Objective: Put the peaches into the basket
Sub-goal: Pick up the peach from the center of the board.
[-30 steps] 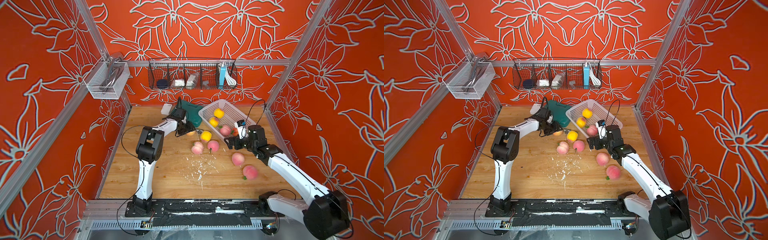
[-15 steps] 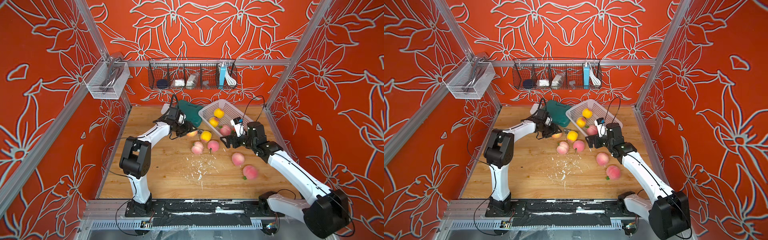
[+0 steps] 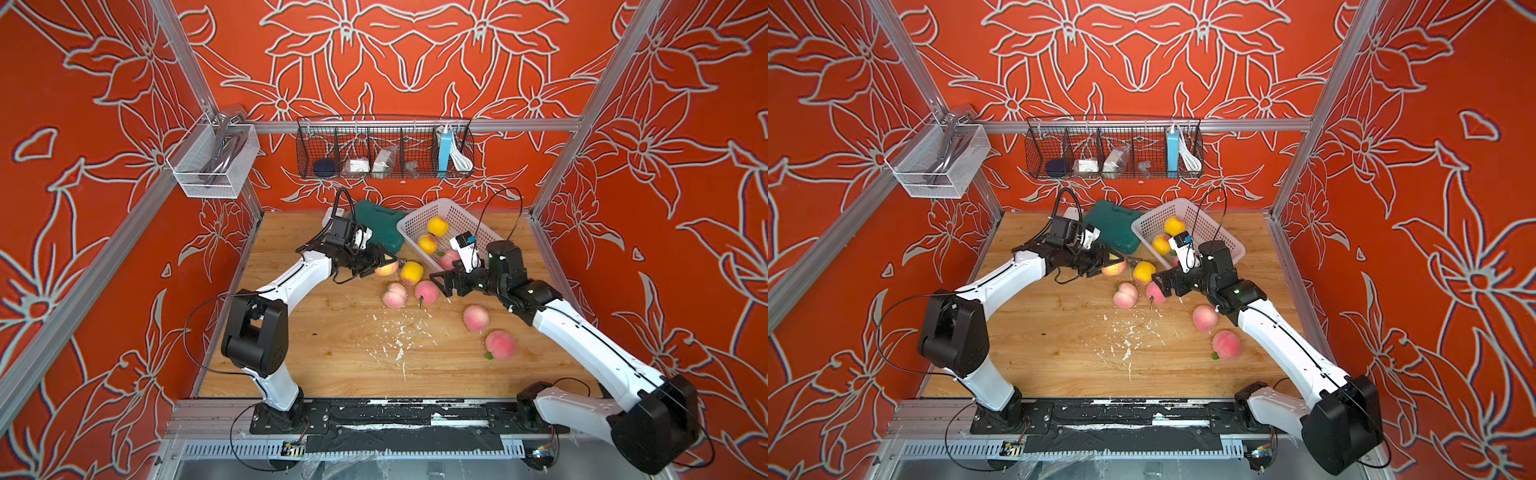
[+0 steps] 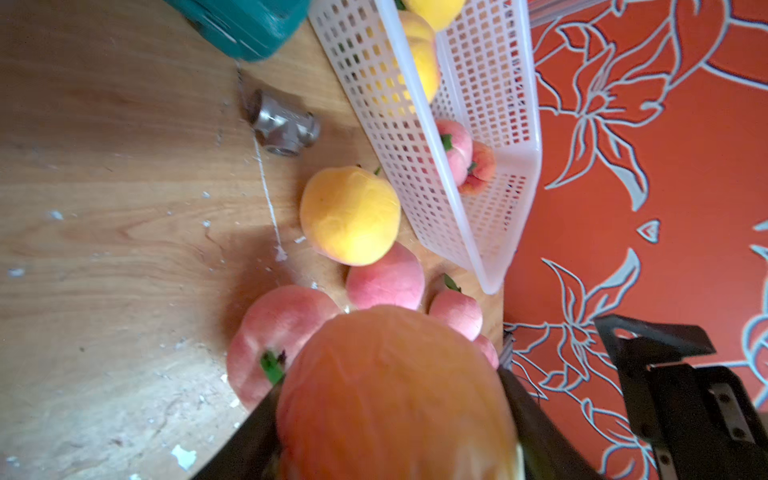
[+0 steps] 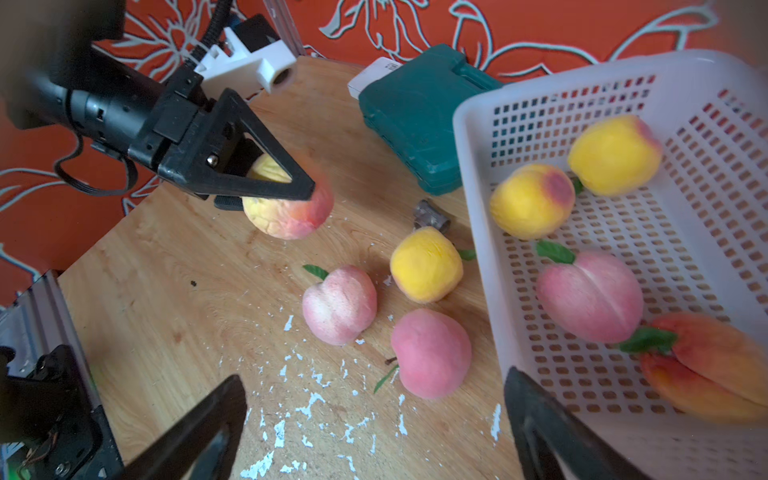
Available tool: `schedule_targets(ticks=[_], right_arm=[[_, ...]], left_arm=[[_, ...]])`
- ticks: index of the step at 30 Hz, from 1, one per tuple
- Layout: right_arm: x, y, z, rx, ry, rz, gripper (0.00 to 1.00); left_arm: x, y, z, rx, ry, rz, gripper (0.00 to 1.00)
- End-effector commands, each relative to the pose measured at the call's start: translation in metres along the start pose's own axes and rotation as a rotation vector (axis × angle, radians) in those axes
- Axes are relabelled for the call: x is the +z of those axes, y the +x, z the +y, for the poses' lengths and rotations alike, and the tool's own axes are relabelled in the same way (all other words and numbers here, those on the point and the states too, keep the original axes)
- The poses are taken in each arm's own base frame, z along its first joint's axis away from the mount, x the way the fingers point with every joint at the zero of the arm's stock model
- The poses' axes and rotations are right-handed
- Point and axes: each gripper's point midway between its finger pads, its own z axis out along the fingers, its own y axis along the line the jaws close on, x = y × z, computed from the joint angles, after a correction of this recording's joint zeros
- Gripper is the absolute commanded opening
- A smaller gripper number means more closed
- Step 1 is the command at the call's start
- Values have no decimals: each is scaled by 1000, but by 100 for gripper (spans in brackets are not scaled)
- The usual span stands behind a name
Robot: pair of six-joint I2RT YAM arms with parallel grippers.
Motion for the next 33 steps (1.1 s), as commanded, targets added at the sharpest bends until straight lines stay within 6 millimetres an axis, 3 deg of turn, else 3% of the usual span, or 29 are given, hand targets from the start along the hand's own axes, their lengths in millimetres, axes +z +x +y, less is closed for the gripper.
schedule_targets(ticks=[1,7,14,20,27,33], right_arm=[[-18,21,18,-38,-40,-5,97],[-57,50,43,-48,-84,-28,99],[-81,61,69,-77,-162,-42,99],[-88,58,72,-101,-164,-75,99],[-86,57,76,-102,-183,-71,99],[-82,59,70,-98,-155,-65,99]], left_arm=[[9,-11,9,2,-45,-29,98],[27,-32,26,-50,-106,-93,98],[67,-53,44,-91,-163,-100,98],[103,-63,64,-124,-191,-55,98],[127,-72,83,-136,-237,-58,97],[144,-79,86,-149,-229,-61,95]])
